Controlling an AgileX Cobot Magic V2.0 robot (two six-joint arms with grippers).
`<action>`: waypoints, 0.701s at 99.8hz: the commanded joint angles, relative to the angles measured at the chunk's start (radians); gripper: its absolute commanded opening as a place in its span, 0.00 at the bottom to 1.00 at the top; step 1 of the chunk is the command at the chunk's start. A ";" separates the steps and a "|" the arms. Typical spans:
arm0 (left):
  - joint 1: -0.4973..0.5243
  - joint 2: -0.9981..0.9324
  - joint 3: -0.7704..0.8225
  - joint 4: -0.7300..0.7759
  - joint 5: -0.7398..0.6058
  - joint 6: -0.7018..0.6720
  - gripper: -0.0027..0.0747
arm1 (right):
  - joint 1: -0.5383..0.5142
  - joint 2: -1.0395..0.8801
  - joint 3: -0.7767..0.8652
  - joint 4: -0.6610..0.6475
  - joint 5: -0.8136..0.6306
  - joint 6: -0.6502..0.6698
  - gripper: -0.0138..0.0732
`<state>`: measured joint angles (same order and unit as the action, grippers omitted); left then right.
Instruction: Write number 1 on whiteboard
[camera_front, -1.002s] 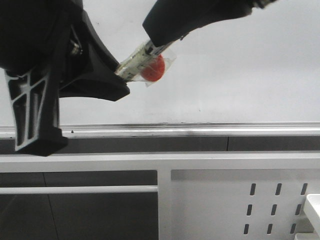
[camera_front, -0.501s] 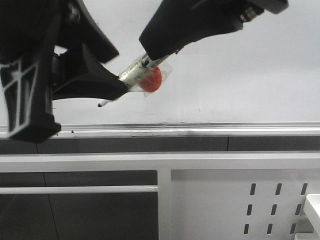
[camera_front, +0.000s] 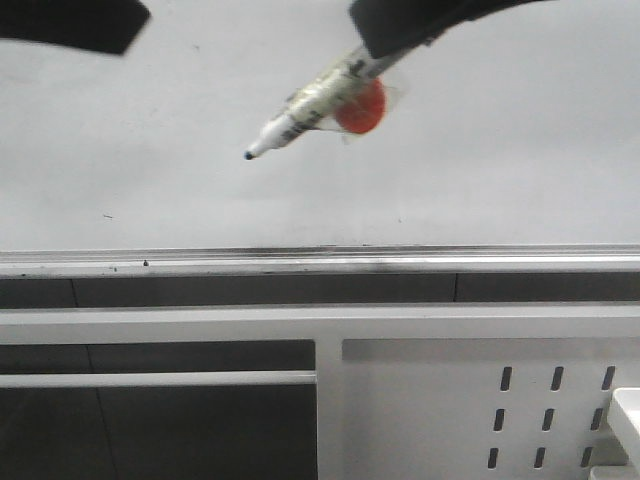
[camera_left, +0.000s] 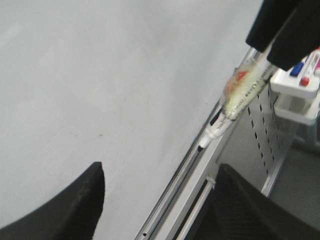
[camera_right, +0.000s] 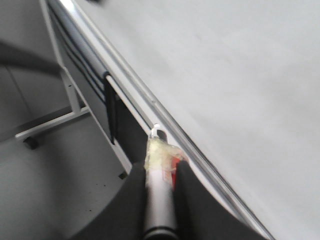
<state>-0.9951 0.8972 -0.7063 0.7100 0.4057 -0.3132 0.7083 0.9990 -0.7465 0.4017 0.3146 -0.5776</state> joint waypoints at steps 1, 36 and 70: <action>-0.007 -0.091 -0.018 -0.046 -0.026 -0.023 0.50 | -0.024 -0.072 0.028 0.000 -0.083 0.014 0.08; -0.007 -0.384 0.117 0.049 -0.123 -0.235 0.01 | -0.026 -0.357 0.128 0.000 -0.083 0.022 0.08; -0.007 -0.438 0.296 0.575 -0.133 -0.932 0.01 | -0.113 -0.366 0.124 0.012 -0.158 0.030 0.08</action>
<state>-0.9951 0.4573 -0.4136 1.0920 0.3137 -1.0418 0.6199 0.6178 -0.5925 0.4018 0.2740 -0.5519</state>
